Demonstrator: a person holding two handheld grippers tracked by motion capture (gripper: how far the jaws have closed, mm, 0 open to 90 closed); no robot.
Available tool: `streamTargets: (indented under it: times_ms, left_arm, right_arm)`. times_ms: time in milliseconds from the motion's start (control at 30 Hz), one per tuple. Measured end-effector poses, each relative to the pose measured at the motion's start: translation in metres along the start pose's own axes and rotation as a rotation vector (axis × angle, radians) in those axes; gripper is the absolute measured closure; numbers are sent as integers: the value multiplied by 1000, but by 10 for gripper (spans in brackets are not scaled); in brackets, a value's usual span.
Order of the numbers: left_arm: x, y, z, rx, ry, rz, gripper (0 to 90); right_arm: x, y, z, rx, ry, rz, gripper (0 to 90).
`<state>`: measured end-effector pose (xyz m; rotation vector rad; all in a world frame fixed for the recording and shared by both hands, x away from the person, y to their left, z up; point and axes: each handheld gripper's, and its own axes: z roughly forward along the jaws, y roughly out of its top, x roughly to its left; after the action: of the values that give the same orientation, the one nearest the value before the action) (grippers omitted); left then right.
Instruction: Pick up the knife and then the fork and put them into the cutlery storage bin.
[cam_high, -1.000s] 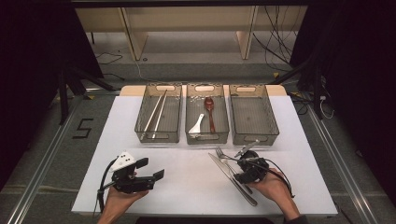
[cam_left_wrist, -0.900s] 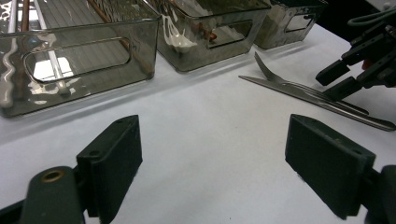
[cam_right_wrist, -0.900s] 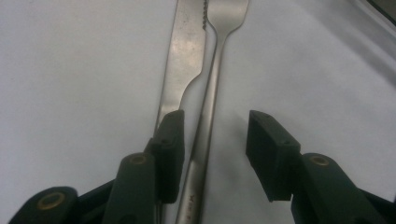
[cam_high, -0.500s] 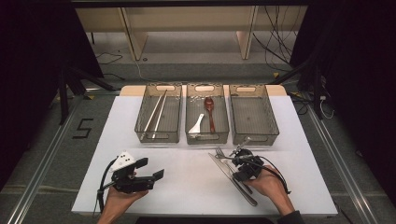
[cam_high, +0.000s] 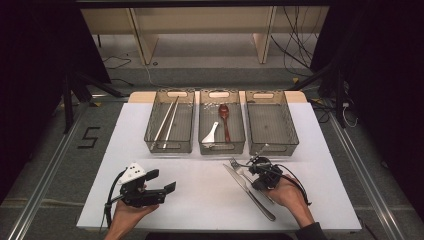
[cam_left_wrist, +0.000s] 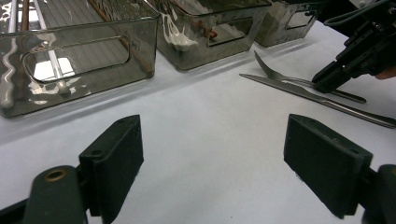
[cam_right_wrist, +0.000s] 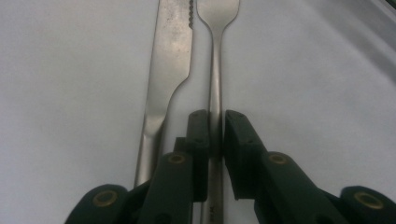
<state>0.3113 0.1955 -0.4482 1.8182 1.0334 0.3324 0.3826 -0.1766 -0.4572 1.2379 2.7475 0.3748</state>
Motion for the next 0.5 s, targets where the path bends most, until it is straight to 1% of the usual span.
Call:
streamTargets:
  times_ms: [100,367,500]
  left_arm:
    - [0,0,0,0,0,1,195]
    - [0,0,0,0,1,2,203]
    - [1,0,0,-1,2,-1,204]
  right_arm:
    - [-1,1,0,7,2,-2,827]
    - [-1,1,0,10,9,-28,835]
    - [-1,1,-1,12,11,-29,836]
